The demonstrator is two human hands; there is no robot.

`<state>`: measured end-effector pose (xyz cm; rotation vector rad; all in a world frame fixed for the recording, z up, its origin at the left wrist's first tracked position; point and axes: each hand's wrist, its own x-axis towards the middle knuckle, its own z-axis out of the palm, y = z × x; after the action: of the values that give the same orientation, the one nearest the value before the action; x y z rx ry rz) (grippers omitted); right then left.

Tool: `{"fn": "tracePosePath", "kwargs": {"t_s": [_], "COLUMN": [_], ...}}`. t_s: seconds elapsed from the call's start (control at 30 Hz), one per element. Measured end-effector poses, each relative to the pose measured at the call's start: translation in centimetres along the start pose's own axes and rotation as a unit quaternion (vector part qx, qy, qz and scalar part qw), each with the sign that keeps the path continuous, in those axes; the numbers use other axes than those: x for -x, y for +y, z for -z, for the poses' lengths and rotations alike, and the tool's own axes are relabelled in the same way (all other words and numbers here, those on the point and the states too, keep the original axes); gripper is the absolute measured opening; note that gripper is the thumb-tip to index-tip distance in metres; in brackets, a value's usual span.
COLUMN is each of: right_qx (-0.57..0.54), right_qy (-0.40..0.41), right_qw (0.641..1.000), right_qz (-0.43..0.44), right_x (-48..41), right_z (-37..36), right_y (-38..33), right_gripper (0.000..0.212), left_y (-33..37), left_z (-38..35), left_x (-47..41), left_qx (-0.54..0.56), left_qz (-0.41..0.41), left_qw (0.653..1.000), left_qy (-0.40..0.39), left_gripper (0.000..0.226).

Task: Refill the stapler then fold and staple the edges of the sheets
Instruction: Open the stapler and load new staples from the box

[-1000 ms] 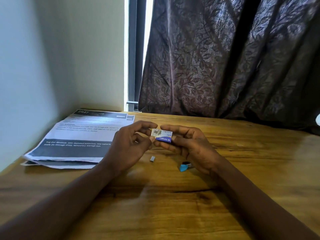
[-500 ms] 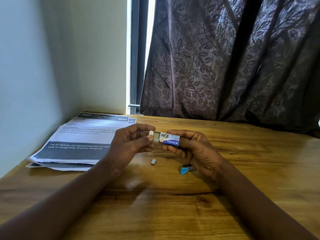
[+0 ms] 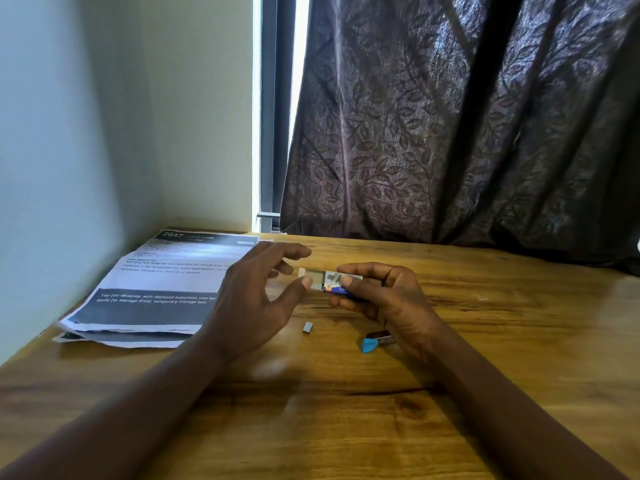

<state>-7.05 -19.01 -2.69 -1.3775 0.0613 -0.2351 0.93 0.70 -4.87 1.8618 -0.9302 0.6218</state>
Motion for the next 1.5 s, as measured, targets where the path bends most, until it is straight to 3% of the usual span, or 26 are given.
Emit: {"fn": "tracePosePath", "kwargs": {"t_s": [0.1, 0.33, 0.47, 0.7, 0.9, 1.07, 1.2, 1.5], "right_qx": [0.025, 0.024, 0.022, 0.013, 0.018, 0.033, 0.04, 0.056], "right_qy": [0.017, 0.006, -0.009, -0.017, -0.02, -0.013, -0.006, -0.021], "right_qw": [0.999, 1.0, 1.0, 1.0, 1.0, 0.999, 0.999, 0.998], "right_qz": [0.022, 0.016, 0.005, -0.011, -0.008, -0.009, -0.015, -0.008], "right_x": [-0.1, 0.1, 0.2, 0.2, 0.1, 0.0, -0.1, -0.4], "right_z": [-0.2, -0.2, -0.2, -0.2, 0.0, 0.0, 0.0, 0.3], "right_y": [0.2, 0.5, 0.5, 0.5, 0.5, 0.6, 0.7, 1.0], "right_gripper": [0.022, 0.022, 0.023, 0.025, 0.025, 0.022, 0.02, 0.019], "left_y": [0.0, -0.9, -0.6, -0.6, -0.9, -1.2, -1.0, -1.4], "left_z": [0.7, 0.5, 0.1, -0.2, -0.1, 0.5, 1.1, 0.4], "left_x": [-0.3, -0.2, 0.0, 0.1, 0.0, -0.2, -0.4, -0.3], "left_qx": [-0.067, -0.18, -0.128, -0.039, -0.045, -0.093, -0.097, -0.006], "left_qz": [-0.068, -0.06, -0.038, 0.008, -0.012, -0.036, -0.041, 0.063], "left_qw": [0.995, 0.975, 0.988, 0.997, 0.997, 0.987, 0.986, 0.994], "left_qy": [-0.038, -0.115, -0.075, -0.063, -0.057, -0.127, -0.129, -0.094], "left_gripper": [0.03, 0.036, 0.023, 0.022, 0.022, 0.021, 0.011, 0.006]}}
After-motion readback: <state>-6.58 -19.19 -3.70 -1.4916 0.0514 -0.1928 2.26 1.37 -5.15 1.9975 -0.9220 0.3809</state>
